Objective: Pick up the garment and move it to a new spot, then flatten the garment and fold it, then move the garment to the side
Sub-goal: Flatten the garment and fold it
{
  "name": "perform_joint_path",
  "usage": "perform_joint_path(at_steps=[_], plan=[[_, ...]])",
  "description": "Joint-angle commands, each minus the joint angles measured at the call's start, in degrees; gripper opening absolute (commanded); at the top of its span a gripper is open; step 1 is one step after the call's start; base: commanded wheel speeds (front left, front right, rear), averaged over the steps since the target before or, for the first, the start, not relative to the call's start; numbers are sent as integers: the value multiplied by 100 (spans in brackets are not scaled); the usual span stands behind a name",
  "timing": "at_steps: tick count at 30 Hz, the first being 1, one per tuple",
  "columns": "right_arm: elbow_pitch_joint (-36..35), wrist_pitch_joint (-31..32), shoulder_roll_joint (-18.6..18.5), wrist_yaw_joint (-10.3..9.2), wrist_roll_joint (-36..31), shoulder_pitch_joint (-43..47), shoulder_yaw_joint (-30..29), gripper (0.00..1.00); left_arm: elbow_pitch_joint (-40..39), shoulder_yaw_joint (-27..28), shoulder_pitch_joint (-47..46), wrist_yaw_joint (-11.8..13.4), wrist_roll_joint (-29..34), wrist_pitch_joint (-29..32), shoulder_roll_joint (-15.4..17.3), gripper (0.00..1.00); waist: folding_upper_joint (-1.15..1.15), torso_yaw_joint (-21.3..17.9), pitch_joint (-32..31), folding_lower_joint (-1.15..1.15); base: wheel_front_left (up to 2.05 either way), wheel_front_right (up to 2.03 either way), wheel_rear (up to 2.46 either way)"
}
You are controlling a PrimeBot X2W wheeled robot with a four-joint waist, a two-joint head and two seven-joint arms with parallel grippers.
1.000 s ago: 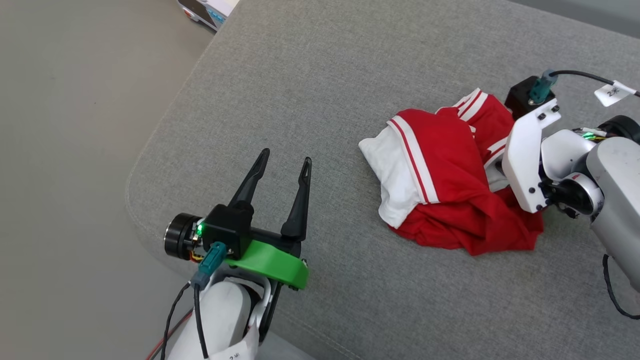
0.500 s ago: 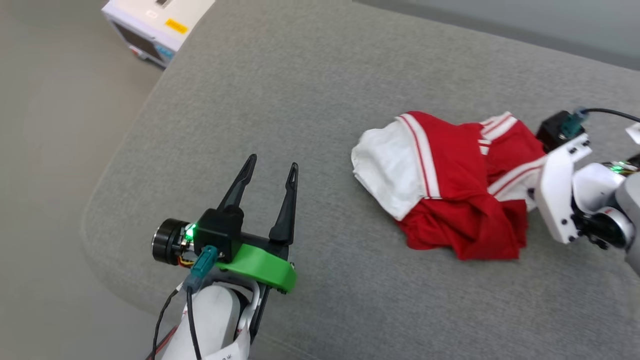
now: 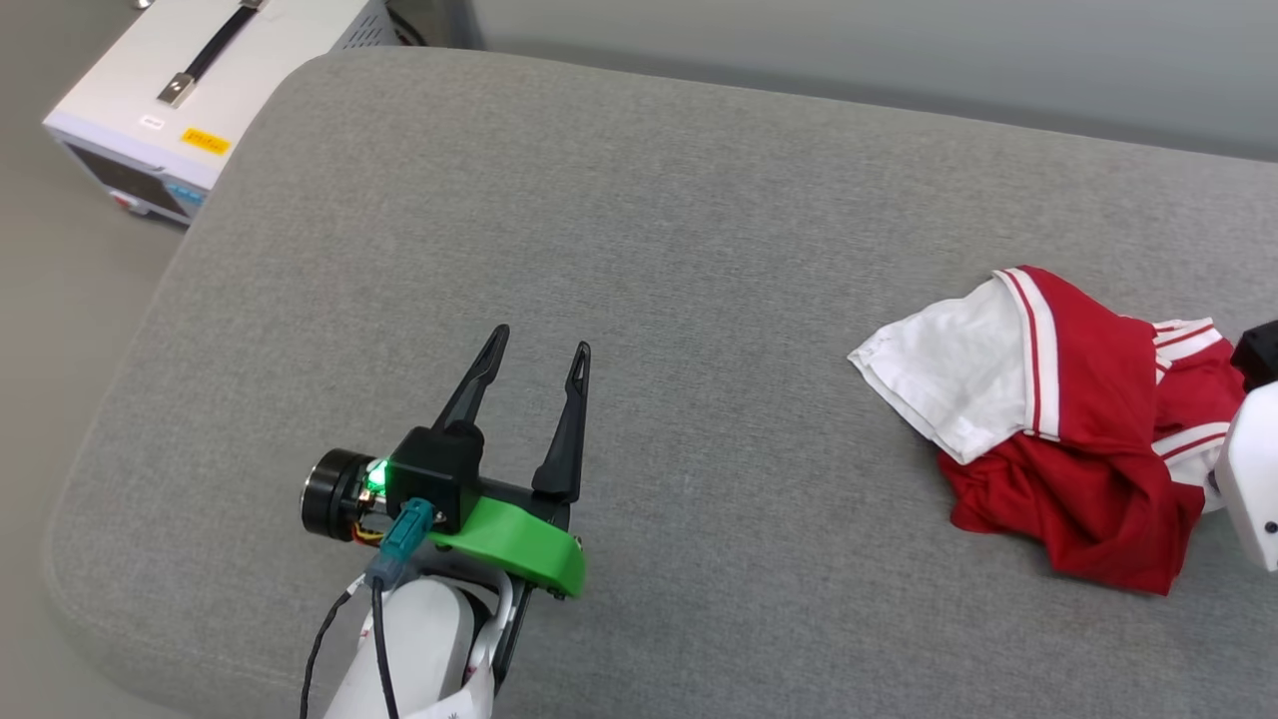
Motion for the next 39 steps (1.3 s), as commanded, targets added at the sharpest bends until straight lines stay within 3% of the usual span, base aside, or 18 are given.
perform_joint_path(at_steps=[1, 2, 3, 9, 17, 22, 27, 33, 39], plan=[[78, -88, 50, -5, -2, 126, -80, 0, 28, 7, 53, -32, 56, -33, -9, 100, 0, -124, -32, 0, 0, 0, 0], [124, -211, 87, -5, -44, 163, -152, 44, 45, 0, 45, -41, 57, -33, -10, 100, 0, -153, -30, 0, 0, 0, 0], [159, -306, 125, -5, -73, 187, -206, 100, 58, -3, 37, -46, 58, -33, -11, 100, 0, -179, -32, 0, 0, 0, 0], [224, -1020, 431, -5, -113, 226, -649, 100, 144, 15, 40, -75, 83, -33, 9, 100, 0, -448, -161, 0, 0, 0, 0], [-386, -2432, 680, -5, -207, 526, -1456, 100, 171, 49, 96, -121, 30, -33, 25, 100, 0, -821, -401, 0, 0, 0, 0], [-993, -3276, 1122, -5, -485, 1196, -2293, 100, 244, 27, 180, -186, -119, -33, 11, 100, 0, -1066, -460, 0, 0, 0, 0], [-1759, -3721, 1743, -5, -983, 1907, -3056, 100, 362, -108, 68, -317, -351, 28, 27, 100, 0, -1314, -409, 0, 0, 0, 0], [-2655, -3720, 2490, -5, -1575, 2490, -3777, 100, 489, -496, -507, -435, -746, 944, 152, 100, 0, -1650, -288, 0, 0, 0, 0], [-3220, -3459, 2934, -5, -1966, 2778, -4170, 100, 721, -1274, -1532, -459, -1766, 2860, 391, 100, 0, -1948, -94, 0, 0, 0, 0]])
